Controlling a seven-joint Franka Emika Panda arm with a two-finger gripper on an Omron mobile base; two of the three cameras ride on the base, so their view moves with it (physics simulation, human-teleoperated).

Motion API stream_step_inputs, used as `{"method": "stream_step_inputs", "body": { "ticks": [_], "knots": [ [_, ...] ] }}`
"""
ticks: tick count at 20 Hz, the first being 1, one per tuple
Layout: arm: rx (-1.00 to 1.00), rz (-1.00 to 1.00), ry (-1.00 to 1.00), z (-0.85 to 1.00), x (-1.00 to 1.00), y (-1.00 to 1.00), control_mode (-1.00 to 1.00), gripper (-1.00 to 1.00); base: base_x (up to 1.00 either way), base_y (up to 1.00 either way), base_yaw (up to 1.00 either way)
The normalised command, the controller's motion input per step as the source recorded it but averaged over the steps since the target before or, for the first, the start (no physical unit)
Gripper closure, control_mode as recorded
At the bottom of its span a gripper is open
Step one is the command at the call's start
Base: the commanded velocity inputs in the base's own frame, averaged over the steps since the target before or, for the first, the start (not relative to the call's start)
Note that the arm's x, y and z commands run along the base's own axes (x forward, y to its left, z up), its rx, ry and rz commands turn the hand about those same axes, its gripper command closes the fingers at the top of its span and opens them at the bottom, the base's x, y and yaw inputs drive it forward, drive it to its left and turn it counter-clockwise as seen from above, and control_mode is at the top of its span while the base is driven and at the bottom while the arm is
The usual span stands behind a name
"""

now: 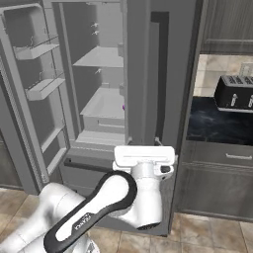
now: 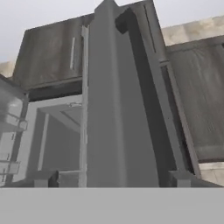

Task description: Take the cake and donut from the fridge and place them on the empty tray on the dining counter.

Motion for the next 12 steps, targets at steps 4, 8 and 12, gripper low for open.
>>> {"method": "stream_step_inputs", "body": {
  "ticks": [4, 8, 12],
  "knots": [
    [-0.18, -0.51, 0.00, 0.01, 0.00, 0.66, -1.00, -1.00, 0.00, 0.00, 0.00],
    [-0.14, -0.47, 0.00, 0.00, 0.07, 0.82, -1.00, -1.00, 0.00, 0.00, 0.00],
    [-0.12, -0.31, 0.00, 0.06, 0.16, 0.78, -1.00, -1.00, 0.00, 0.00, 0.00]
  ]
}}
